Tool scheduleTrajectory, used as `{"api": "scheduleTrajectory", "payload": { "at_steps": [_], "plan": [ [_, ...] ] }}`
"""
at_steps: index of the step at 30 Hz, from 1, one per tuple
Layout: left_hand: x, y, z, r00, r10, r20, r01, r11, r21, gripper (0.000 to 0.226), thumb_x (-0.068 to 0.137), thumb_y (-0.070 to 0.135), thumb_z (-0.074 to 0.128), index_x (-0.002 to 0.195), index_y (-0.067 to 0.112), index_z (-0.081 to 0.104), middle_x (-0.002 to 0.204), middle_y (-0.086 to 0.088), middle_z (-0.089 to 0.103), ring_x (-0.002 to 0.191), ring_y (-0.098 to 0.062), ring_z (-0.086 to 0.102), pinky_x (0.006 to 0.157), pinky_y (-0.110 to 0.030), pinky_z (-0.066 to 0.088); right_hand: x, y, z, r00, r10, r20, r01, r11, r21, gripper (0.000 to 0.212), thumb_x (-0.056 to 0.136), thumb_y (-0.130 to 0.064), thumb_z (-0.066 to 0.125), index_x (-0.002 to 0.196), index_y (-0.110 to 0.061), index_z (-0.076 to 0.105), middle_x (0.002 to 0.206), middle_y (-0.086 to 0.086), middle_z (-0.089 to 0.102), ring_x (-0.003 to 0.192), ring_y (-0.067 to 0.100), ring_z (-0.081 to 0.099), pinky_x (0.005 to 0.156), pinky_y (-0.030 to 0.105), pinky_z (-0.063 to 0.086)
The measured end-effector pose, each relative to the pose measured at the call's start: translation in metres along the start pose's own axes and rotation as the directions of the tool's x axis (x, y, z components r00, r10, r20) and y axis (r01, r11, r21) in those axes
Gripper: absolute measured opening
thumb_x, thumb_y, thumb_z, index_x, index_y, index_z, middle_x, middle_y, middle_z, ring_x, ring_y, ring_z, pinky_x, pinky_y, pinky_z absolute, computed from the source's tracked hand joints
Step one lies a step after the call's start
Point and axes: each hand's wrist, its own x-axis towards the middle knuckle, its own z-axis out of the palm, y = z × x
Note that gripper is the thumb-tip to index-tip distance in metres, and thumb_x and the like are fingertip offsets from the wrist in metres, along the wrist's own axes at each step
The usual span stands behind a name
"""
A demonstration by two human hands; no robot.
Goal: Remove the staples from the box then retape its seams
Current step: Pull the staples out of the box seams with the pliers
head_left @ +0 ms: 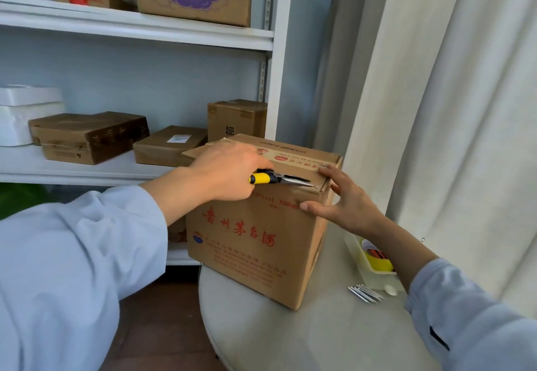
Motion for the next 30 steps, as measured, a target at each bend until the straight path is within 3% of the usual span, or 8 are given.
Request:
{"api": "scheduleTrajectory", "payload": {
  "at_steps": [10,18,24,30],
  "plan": [
    [0.022,-0.002,-0.004,0.992,0.077,0.104,-0.078,0.997,0.009,0.054,0.087,0.017,0.052,0.134,0.043,0.047,0.124,0.005,0.058,0.113,-0.018,0.053,0.081,-0.031,0.046,0.010,0.012,-0.004,0.999,-0.002,0.034,0.001,0.998,0.056,0.105,0.054,-0.070,0.064,0.145,-0.030,0.029,0.156,-0.004,0.024,0.139,0.025,0.033,0.112,0.050,0.034],
    [0.026,0.000,-0.008,0.983,0.075,0.170,-0.078,0.997,0.007,0.061,0.086,0.013,0.050,0.137,0.044,0.040,0.099,0.005,0.043,0.105,-0.021,0.047,0.068,-0.032,0.041,0.012,0.008,-0.005,0.998,0.012,0.057,-0.016,0.997,0.071,0.100,0.059,-0.064,0.068,0.144,-0.028,0.030,0.154,-0.002,0.027,0.137,0.025,0.035,0.111,0.049,0.036],
    [0.026,0.007,-0.009,0.977,0.088,0.196,-0.098,0.994,0.044,0.064,0.086,0.014,0.049,0.140,0.043,0.035,0.096,0.004,0.037,0.107,-0.022,0.045,0.082,-0.043,0.049,0.012,0.007,-0.005,0.999,0.013,0.047,-0.014,0.999,0.034,0.087,0.074,-0.047,0.074,0.145,-0.026,0.029,0.153,-0.001,0.027,0.136,0.025,0.036,0.111,0.046,0.036],
    [0.023,0.010,-0.006,0.986,0.079,0.150,-0.086,0.995,0.041,0.055,0.088,0.015,0.051,0.137,0.039,0.042,0.115,0.000,0.053,0.109,-0.022,0.050,0.085,-0.041,0.049,0.012,0.006,-0.004,0.999,0.020,0.039,-0.021,0.999,0.025,0.086,0.076,-0.047,0.074,0.146,-0.026,0.028,0.155,-0.001,0.025,0.137,0.025,0.034,0.111,0.046,0.036]
  ]
}}
